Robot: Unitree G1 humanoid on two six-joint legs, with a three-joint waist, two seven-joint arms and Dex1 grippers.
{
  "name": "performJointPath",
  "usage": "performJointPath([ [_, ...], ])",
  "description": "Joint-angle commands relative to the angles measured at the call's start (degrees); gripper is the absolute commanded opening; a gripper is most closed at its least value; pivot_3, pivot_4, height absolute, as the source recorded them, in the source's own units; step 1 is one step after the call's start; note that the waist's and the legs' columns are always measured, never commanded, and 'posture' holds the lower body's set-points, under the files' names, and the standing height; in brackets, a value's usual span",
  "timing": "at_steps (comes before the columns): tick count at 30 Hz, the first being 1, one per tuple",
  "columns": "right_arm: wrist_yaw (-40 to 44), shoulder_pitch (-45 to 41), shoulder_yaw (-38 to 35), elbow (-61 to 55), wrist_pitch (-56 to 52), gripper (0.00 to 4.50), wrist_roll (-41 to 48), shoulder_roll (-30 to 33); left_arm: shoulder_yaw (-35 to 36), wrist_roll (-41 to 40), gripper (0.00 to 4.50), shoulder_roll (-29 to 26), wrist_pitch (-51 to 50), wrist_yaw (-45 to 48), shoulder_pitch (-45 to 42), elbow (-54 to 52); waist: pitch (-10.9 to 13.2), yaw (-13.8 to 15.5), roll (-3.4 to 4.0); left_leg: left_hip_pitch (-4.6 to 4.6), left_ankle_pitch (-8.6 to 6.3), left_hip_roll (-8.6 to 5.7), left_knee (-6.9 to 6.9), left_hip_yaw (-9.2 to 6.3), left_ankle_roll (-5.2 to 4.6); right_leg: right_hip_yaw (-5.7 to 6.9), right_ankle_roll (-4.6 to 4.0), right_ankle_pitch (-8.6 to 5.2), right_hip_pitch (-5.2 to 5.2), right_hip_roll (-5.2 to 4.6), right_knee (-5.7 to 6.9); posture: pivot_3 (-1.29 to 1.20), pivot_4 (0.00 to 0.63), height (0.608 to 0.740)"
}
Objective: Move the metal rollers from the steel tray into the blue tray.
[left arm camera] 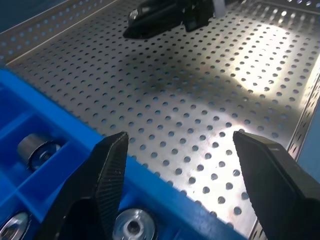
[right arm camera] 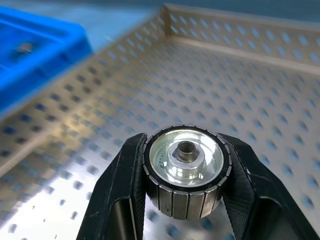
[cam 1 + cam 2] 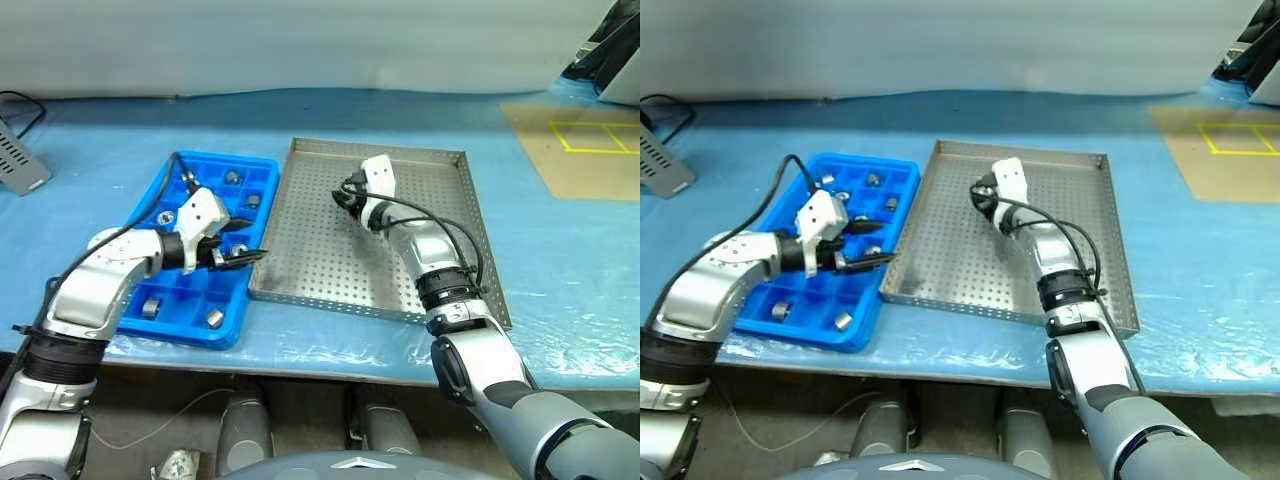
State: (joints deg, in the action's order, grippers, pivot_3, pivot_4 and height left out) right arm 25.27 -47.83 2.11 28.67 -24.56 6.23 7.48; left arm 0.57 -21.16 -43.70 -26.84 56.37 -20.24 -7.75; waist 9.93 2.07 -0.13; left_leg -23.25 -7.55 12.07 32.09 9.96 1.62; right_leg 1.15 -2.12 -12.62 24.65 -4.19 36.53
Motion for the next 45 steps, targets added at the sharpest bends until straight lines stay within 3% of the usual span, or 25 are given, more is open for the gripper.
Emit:
performJointPath([
  [1,7.87,-3.32,4.72,-8.18,-2.59,1.65,1.46,0.17,7.56,-2.13,3.55,-3.82,-0.28,0.68,2.51,-1.14,0.00,0.17,0.00,0.00,0.00,0.00,-0.05,0.01,0.00,0.01,-0.03,-0.03,0.00,0.00,0.00,-0.02,0.150,0.740],
  [5,14.60,-5.85,8.96,-10.28,-4.62,1.65,2.50,-1.35,15.53,-6.37,3.55,-5.45,-3.99,-0.65,5.59,-3.42,0.00,0.79,0.00,-0.01,0.00,-0.04,-0.22,0.00,0.01,0.02,-0.04,-0.07,0.01,-0.02,-0.12,0.07,0.150,0.740],
  [7,17.30,-7.20,13.23,-9.62,-3.80,1.65,-0.15,-1.51,19.26,-7.77,3.55,-6.36,-6.88,-1.99,9.05,-7.50,0.02,1.05,-0.03,-0.06,0.00,-0.03,-0.28,-0.01,0.01,0.08,-0.04,-0.07,0.04,-0.02,-0.18,0.13,0.150,0.740],
  [11,21.56,-11.35,14.68,-7.64,-4.78,1.65,1.87,-4.88,28.13,-11.79,3.55,-6.71,-12.61,-4.97,16.63,-17.08,0.05,2.28,-0.06,-0.14,0.01,-0.03,-0.51,-0.02,0.02,0.10,-0.06,-0.09,0.17,-0.04,-0.32,0.22,0.150,0.740],
  [16,26.98,-14.90,18.63,-4.64,-6.82,1.65,2.29,-11.21,38.30,-13.16,3.55,-4.82,-16.31,-8.90,26.56,-24.23,0.06,3.77,-0.10,-0.16,0.10,0.05,-1.02,-0.06,0.17,0.25,-0.14,-0.14,0.23,0.00,-0.64,0.33,0.150,0.740],
  [22,34.38,-12.61,26.04,-2.65,-10.35,1.65,0.70,-13.13,46.72,-16.41,3.55,-1.22,-18.53,-12.25,34.13,-30.73,0.05,6.64,-0.23,-0.36,0.02,0.19,-1.14,-0.15,0.10,0.35,-0.12,-0.16,0.19,-0.01,-1.06,0.41,0.150,0.740],
  [27,34.92,-12.11,27.59,1.08,-8.12,1.65,-0.80,-13.60,46.06,-17.52,3.55,0.65,-18.54,-14.47,37.82,-34.21,0.09,8.64,-0.17,-0.30,0.03,0.27,-1.12,-0.24,0.14,0.31,0.03,-0.24,0.19,-0.02,-0.90,0.43,0.150,0.740],
  [31,29.82,-14.43,24.28,10.62,-4.05,1.65,-2.53,-15.01,43.26,-19.04,3.55,1.06,-18.69,-16.85,36.78,-35.34,0.13,9.74,-0.10,-0.09,0.06,0.32,-1.18,-0.67,0.20,0.27,0.35,-0.43,0.17,-0.01,-0.75,0.42,0.150,0.740],
  [45,28.83,-15.64,20.52,18.08,1.99,1.65,-5.08,-15.92,34.90,-18.35,3.55,-1.66,-16.49,-17.63,30.65,-30.51,0.07,9.37,-0.18,-0.38,0.11,0.11,-1.10,-0.75,0.29,0.28,-0.03,-0.18,0.35,0.09,-0.78,0.34,0.150,0.740],
])
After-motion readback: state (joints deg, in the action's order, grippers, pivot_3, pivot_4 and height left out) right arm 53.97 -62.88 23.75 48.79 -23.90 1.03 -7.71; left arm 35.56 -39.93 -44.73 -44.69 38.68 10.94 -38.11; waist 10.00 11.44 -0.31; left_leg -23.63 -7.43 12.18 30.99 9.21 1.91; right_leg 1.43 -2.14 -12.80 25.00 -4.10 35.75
